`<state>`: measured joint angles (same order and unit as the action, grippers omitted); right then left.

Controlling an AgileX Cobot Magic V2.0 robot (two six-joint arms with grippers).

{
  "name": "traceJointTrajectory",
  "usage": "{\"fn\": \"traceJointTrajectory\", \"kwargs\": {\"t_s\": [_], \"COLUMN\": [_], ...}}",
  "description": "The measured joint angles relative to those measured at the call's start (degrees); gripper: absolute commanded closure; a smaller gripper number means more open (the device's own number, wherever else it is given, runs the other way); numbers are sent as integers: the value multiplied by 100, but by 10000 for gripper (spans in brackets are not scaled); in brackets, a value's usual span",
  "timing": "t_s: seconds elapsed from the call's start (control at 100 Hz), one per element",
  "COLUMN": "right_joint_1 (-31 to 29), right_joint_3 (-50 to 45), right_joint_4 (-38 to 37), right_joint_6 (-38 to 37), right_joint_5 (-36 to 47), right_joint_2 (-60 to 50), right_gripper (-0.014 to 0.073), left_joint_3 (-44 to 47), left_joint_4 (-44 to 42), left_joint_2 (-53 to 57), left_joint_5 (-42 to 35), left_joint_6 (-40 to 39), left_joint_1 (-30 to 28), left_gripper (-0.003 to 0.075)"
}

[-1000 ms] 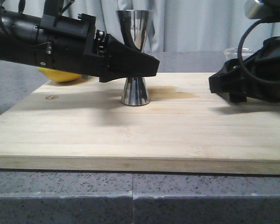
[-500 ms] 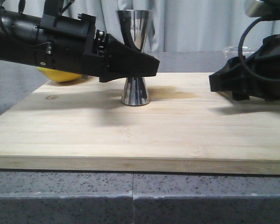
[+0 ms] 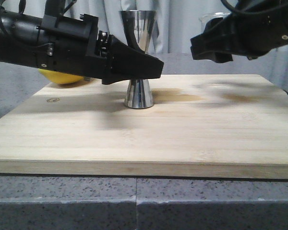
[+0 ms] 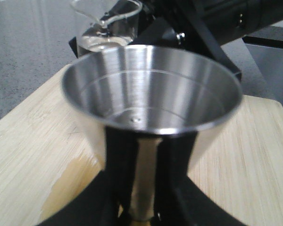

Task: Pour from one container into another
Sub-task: 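Lift the beaker with the right gripper over the jigger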

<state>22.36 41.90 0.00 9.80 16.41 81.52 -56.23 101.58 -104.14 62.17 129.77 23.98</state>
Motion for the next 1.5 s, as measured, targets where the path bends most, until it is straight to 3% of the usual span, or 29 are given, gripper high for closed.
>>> {"fn": "traceJointTrajectory", "kwargs": {"t_s": [0.43,1.5], "right_joint_1": [525,1305], "right_joint_3": [1244,1671], "right_joint_4": [-1104,-3603], "right_joint_6": [0,0], "right_joint_5": [-1641,-2616], "right_joint_2": [0,0], "right_gripper": [324,324], "left_joint_3": [0,0], "left_joint_4": [0,0], "left_joint_2": [0,0], "left_joint_5": [0,0], "left_joint_6": [0,0], "left_joint_1": [0,0], "left_gripper": [585,585]}}
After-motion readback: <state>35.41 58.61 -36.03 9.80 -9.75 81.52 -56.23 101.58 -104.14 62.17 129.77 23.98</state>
